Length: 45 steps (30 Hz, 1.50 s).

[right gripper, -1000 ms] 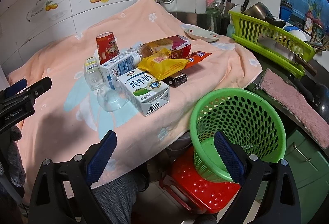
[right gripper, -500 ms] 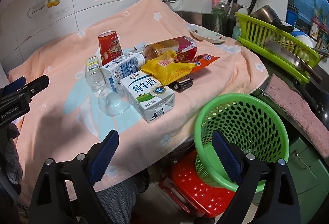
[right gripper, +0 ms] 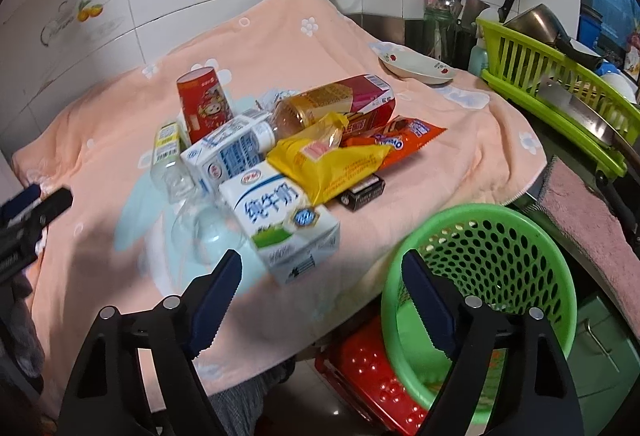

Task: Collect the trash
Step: 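Move the right tool toward the yellow snack bag and grasp it, then lift the yellow snack bag with the right tool while the left tool grasps the clear plastic cup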

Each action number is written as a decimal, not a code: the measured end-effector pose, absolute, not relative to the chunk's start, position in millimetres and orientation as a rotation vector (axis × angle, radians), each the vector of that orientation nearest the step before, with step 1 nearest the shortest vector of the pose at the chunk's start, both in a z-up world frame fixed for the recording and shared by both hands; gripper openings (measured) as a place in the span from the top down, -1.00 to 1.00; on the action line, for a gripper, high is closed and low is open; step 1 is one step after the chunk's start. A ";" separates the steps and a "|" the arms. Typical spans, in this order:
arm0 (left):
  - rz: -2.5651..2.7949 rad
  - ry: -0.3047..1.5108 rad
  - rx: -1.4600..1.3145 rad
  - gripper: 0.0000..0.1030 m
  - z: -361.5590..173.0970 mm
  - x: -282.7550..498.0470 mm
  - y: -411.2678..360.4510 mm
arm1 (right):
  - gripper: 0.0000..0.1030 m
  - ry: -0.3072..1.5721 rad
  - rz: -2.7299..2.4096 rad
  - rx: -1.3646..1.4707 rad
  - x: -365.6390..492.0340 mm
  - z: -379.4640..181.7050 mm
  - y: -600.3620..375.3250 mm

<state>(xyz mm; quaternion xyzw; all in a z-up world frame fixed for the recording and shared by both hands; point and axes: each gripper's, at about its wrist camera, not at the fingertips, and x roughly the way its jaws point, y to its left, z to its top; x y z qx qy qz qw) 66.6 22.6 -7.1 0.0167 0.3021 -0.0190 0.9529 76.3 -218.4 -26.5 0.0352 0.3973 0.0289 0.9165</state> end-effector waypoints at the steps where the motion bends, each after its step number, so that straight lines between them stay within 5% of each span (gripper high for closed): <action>1: -0.039 0.618 0.032 -0.88 -8.4 68.0 23.3 | -0.50 0.823 0.066 0.082 82.7 -26.2 -220.1; 23: -0.200 0.706 0.060 -0.81 -29.1 80.0 -5.3 | -0.17 0.885 0.244 -0.170 180.6 -37.9 -206.7; 28: -0.280 0.723 0.102 -0.79 -36.9 83.4 -28.2 | 0.07 0.901 0.260 -0.214 185.1 -44.4 -204.8; 32: -0.330 0.746 0.130 -0.67 -44.8 89.9 -46.4 | 0.46 0.913 0.274 -0.220 185.6 -46.8 -205.9; 37: -0.371 0.773 0.158 -0.40 -57.8 99.7 -63.9 | 0.73 0.903 0.277 -0.210 183.3 -46.1 -209.0; 45: -0.378 0.840 0.112 0.13 -77.1 117.4 -66.0 | 0.74 0.864 0.308 -0.202 174.0 -34.3 -206.4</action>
